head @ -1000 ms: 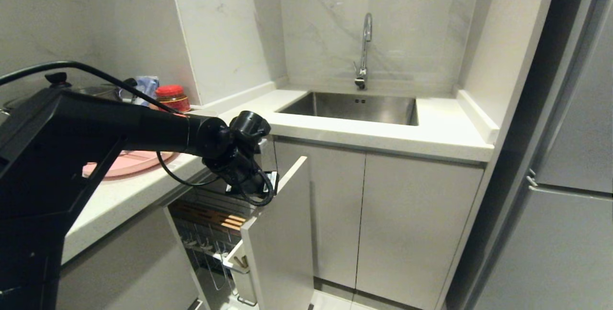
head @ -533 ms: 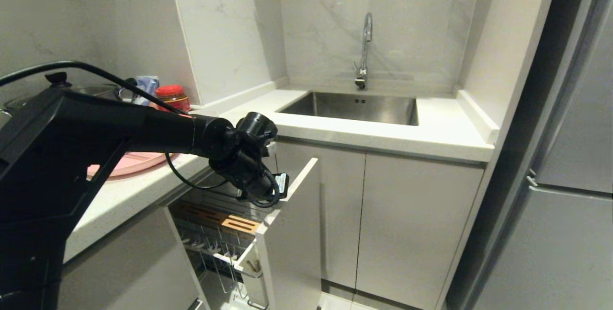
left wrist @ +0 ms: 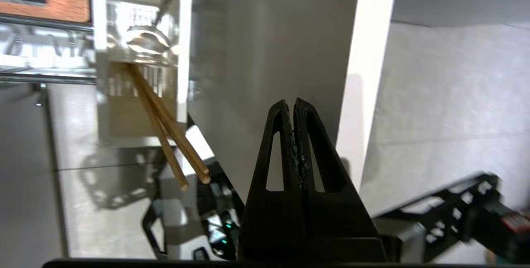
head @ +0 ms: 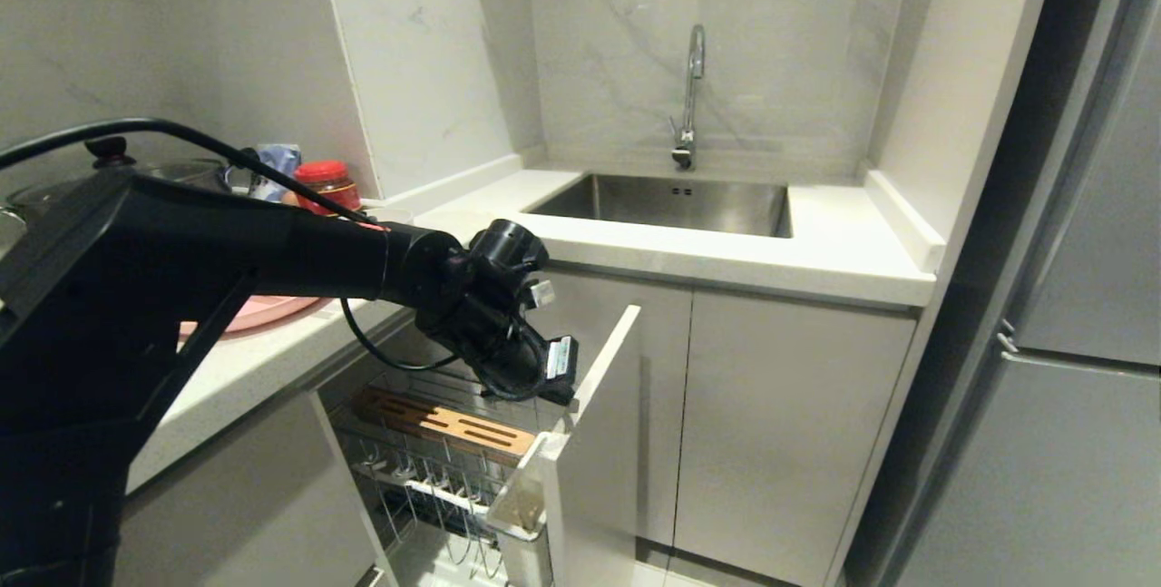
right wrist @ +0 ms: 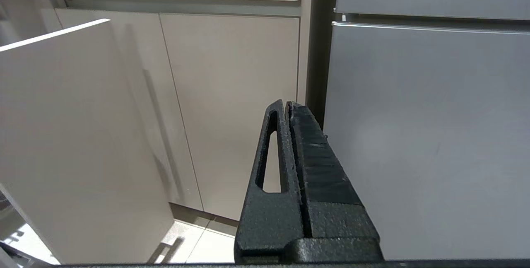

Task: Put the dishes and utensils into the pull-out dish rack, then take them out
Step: Open the cupboard

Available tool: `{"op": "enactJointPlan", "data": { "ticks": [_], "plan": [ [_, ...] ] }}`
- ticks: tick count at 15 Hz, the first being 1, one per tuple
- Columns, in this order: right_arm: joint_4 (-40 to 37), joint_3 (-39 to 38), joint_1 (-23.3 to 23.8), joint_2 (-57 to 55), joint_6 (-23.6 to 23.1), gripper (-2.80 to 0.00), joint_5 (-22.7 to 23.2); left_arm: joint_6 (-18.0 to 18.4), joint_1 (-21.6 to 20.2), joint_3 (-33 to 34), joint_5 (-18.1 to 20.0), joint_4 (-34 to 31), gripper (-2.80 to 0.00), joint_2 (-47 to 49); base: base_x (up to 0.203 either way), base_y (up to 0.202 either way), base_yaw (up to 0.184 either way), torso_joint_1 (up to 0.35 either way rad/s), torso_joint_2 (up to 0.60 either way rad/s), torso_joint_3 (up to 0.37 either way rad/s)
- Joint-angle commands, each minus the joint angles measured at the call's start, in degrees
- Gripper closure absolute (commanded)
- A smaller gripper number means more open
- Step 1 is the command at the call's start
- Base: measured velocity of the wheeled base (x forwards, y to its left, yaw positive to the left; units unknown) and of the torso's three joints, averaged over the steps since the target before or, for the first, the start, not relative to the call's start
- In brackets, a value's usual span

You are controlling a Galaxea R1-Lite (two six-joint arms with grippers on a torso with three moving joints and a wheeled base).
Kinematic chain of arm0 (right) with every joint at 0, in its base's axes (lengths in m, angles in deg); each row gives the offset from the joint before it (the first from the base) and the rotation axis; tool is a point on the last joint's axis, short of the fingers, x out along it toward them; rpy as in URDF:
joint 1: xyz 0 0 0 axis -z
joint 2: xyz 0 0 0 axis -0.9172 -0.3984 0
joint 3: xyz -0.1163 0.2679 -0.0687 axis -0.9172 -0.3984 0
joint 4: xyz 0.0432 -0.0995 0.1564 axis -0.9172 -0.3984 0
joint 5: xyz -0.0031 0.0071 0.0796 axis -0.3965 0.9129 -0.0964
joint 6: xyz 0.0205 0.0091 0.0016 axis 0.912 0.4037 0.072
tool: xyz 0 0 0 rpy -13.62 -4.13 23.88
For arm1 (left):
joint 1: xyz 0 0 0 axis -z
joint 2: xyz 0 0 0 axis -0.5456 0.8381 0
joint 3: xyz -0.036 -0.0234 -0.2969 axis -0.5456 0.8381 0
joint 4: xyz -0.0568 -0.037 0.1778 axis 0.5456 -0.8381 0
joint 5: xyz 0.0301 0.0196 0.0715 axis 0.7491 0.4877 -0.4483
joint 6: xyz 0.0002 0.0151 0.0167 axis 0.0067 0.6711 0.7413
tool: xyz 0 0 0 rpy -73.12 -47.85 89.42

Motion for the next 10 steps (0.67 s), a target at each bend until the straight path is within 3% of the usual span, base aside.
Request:
{"op": "enactJointPlan", "data": {
  "ticks": [1, 10],
  "plan": [
    [0.0, -1.5, 0.0, 0.0, 0.0, 0.00, 0.0, -0.6, 1.0, 0.2, 1.9, -0.2, 0.00, -0.2, 0.000, 0.000, 0.000, 0.000, 0.00, 0.000],
    [0.0, -1.5, 0.0, 0.0, 0.0, 0.00, 0.0, -4.5, 6.4, 1.7, 4.0, 0.1, 0.00, 0.4, 0.000, 0.000, 0.000, 0.000, 0.00, 0.000]
  ]
}}
